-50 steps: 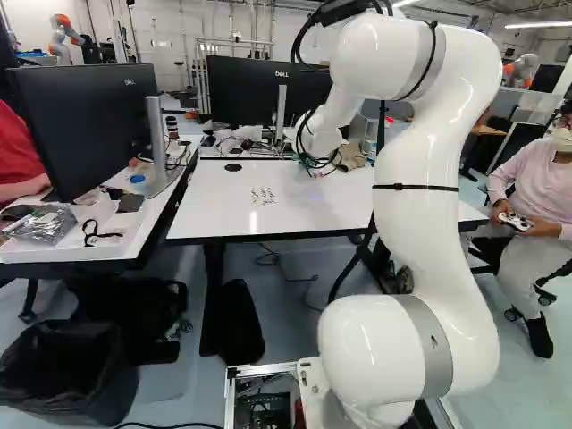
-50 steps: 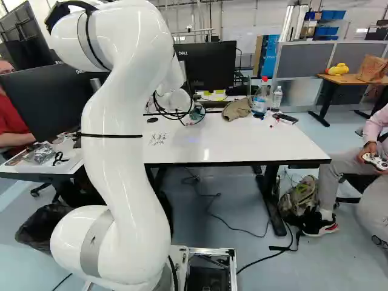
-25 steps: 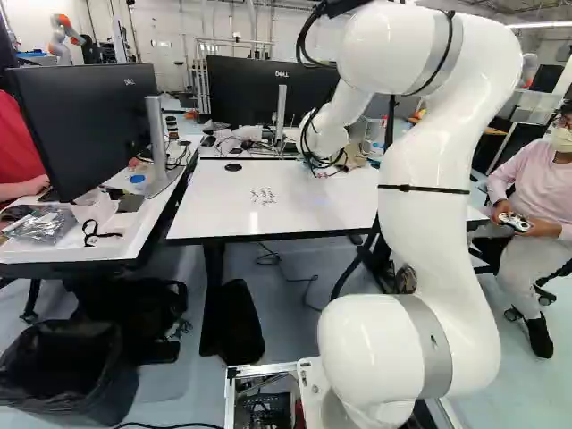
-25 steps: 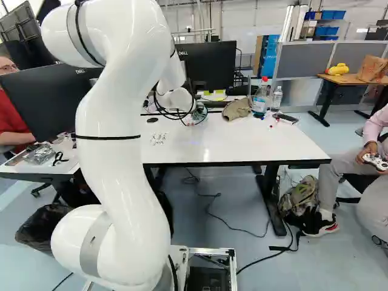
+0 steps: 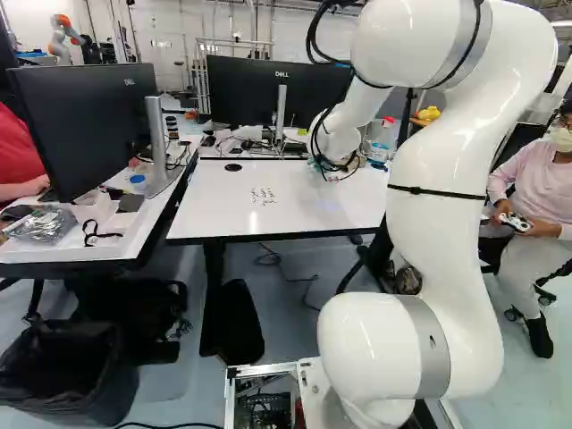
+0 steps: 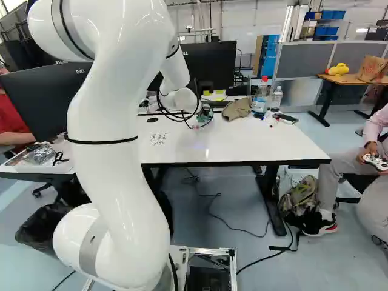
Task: Clean the table with the green towel
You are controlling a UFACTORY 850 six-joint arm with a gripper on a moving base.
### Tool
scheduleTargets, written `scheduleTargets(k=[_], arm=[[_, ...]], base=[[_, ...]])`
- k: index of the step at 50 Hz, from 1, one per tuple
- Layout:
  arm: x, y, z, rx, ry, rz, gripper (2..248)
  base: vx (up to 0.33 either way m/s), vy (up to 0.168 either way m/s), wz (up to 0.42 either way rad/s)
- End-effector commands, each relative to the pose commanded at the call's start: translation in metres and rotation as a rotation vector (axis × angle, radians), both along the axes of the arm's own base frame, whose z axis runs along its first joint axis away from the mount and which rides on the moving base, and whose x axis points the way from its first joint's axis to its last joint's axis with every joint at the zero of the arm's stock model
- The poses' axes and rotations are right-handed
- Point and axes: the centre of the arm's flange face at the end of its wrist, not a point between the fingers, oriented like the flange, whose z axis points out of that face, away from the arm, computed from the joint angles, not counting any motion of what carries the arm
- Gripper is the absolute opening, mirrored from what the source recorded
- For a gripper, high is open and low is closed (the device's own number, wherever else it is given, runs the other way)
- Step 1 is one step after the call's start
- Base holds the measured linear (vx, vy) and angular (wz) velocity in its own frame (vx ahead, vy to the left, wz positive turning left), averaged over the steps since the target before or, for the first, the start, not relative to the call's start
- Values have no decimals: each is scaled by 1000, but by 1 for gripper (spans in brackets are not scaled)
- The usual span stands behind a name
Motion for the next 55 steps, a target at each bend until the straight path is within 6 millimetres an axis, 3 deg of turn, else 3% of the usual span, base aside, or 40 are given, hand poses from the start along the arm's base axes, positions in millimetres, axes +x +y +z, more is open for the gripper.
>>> scheduleTargets(k=[37, 55], arm=[[-48, -49, 3, 4, 18, -100, 48], [-48, -49, 4, 4, 17, -100, 48]], base=[[0, 0, 0], [0, 0, 0]])
